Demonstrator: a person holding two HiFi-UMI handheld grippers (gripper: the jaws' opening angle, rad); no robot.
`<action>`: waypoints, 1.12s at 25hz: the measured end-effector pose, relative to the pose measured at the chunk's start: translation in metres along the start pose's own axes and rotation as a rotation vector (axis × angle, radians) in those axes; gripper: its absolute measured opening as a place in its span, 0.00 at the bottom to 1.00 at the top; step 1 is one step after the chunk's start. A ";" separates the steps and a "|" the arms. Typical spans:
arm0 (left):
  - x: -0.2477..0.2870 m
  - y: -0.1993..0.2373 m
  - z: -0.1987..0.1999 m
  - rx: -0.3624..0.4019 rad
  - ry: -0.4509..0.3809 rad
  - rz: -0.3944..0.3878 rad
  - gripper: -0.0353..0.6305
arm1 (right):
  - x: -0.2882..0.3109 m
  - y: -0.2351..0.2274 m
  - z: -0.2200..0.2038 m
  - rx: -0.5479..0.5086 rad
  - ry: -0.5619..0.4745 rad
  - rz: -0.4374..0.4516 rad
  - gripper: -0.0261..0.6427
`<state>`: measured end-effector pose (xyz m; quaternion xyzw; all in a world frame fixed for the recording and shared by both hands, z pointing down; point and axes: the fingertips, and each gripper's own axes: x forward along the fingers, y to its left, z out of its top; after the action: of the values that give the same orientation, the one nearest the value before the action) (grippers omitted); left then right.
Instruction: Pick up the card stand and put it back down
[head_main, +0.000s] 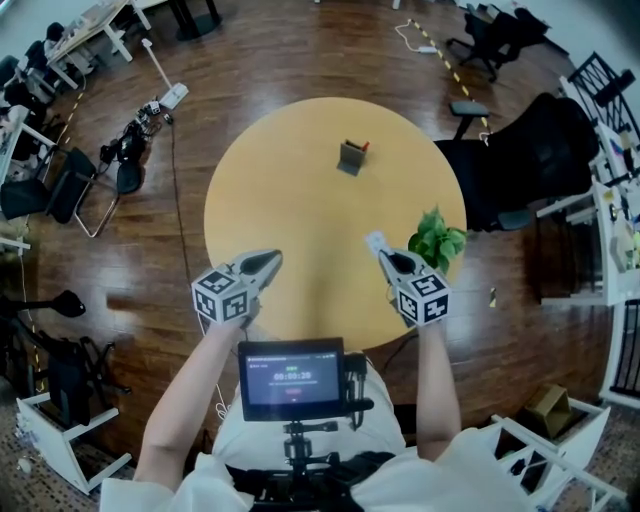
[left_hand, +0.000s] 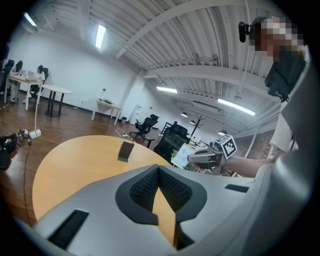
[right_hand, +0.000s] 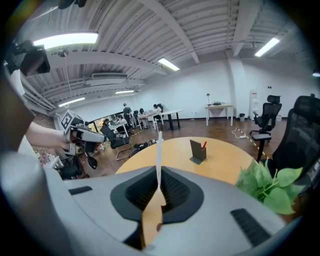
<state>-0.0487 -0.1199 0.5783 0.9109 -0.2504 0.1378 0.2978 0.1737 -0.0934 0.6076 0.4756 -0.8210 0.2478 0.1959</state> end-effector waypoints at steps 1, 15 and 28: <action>0.002 0.000 -0.002 0.000 0.004 0.004 0.06 | 0.004 -0.001 -0.004 0.001 0.005 -0.002 0.08; 0.019 -0.002 -0.029 0.007 0.062 0.002 0.06 | 0.039 -0.018 -0.053 0.037 0.043 0.006 0.08; 0.019 0.005 -0.022 -0.024 0.016 0.024 0.06 | 0.058 -0.017 -0.076 -0.005 0.070 0.051 0.08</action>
<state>-0.0375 -0.1171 0.6054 0.9030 -0.2606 0.1454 0.3091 0.1679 -0.0951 0.7042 0.4453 -0.8260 0.2672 0.2194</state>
